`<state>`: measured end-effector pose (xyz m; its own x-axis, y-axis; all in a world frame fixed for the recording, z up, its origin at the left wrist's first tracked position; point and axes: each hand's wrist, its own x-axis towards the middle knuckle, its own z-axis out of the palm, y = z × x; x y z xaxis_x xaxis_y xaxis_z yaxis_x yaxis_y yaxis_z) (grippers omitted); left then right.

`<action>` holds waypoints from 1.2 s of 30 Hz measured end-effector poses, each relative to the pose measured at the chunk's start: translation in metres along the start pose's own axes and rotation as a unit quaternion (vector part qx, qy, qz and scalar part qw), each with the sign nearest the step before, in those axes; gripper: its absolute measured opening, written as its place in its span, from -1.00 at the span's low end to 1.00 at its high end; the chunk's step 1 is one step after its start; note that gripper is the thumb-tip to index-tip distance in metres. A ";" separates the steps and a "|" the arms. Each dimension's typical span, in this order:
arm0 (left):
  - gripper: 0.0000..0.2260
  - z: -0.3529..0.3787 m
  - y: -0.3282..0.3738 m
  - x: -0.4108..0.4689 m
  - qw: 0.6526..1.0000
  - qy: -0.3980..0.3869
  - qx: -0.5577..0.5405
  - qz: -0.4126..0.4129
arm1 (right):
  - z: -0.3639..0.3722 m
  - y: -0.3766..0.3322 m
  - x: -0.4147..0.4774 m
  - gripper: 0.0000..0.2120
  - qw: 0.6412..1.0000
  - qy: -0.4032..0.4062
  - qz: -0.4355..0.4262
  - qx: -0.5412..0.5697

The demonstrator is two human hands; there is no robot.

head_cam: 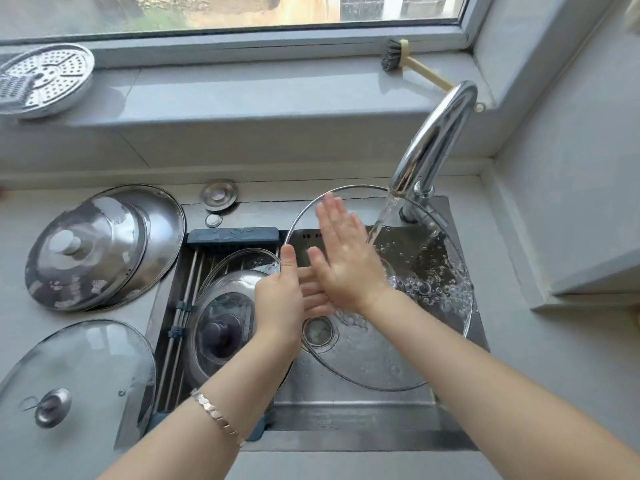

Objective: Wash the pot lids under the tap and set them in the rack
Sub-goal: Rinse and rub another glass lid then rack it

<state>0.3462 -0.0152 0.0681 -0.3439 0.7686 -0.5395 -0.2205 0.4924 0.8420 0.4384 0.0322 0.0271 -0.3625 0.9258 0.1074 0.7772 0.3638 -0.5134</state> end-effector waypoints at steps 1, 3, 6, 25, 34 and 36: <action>-0.51 -0.001 0.000 0.002 1.000 0.013 0.017 0.018 | 0.002 -0.013 -0.001 -0.35 0.999 0.010 -0.041 0.020; -0.51 -0.004 0.000 0.005 0.997 0.039 0.043 0.055 | 0.006 -0.028 -0.009 -0.41 0.996 0.022 -0.085 0.031; -0.56 -0.012 0.004 0.009 0.996 0.045 0.009 0.077 | 0.015 -0.029 -0.031 -0.44 0.989 0.004 -0.149 0.009; -0.52 -0.029 0.015 0.003 0.998 0.015 -0.015 0.063 | 0.007 0.063 -0.071 -0.23 0.993 -0.078 0.040 -0.079; -0.50 -0.024 0.020 0.005 0.999 0.008 0.050 0.000 | 0.014 0.091 -0.080 -0.49 0.889 -0.044 0.411 0.199; -0.50 -0.023 0.017 0.008 0.996 -0.013 0.080 -0.037 | 0.012 0.089 -0.082 -0.67 0.759 -0.051 0.506 0.406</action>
<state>0.3182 -0.0101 0.0778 -0.3073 0.7377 -0.6012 -0.0942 0.6051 0.7906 0.5313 -0.0124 -0.0376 0.1391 0.6611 -0.7373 0.1251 -0.7503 -0.6491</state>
